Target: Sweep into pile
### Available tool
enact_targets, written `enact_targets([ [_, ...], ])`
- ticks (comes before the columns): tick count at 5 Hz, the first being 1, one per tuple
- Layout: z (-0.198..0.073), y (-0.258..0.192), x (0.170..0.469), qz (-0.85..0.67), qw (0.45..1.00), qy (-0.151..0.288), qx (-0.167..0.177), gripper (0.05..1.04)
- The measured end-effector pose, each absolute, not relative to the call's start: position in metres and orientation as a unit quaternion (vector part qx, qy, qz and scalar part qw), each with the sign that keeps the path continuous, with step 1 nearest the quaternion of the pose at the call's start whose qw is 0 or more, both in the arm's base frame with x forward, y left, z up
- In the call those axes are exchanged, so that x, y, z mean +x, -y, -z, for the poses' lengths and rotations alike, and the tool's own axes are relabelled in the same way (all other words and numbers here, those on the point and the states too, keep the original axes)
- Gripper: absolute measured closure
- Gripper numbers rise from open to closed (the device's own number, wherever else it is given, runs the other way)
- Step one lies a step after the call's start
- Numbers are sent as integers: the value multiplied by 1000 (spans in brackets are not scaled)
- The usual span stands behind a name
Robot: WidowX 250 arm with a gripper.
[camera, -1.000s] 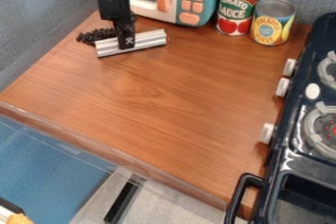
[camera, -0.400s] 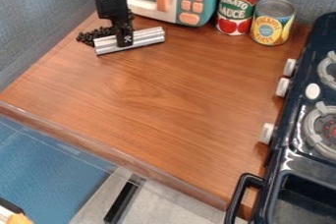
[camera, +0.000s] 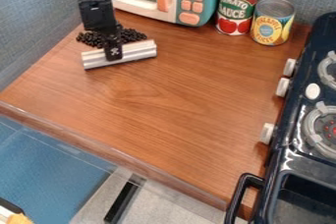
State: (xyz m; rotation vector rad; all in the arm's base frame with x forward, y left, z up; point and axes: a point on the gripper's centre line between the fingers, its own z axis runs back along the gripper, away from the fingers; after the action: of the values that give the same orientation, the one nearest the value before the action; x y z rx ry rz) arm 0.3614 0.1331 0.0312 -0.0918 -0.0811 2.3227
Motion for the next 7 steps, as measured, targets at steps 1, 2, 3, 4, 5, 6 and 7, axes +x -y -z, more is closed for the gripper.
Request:
enact_targets([
  [1, -64, -117, 350, -901, 425, 37, -73, 719],
  [2, -73, -99, 344, -875, 478, 27, -78, 719],
  [3, -72, -82, 339, -829, 556, 9, -58, 719],
  [4, -65, -55, 339, -771, 637, 1, -28, 720],
  [5, -49, -41, 338, -742, 670, -4, 2, 719],
  [6, -37, -32, 338, -734, 679, 11, 3, 720],
  [7, -25, -26, 335, -730, 683, 17, 10, 720],
])
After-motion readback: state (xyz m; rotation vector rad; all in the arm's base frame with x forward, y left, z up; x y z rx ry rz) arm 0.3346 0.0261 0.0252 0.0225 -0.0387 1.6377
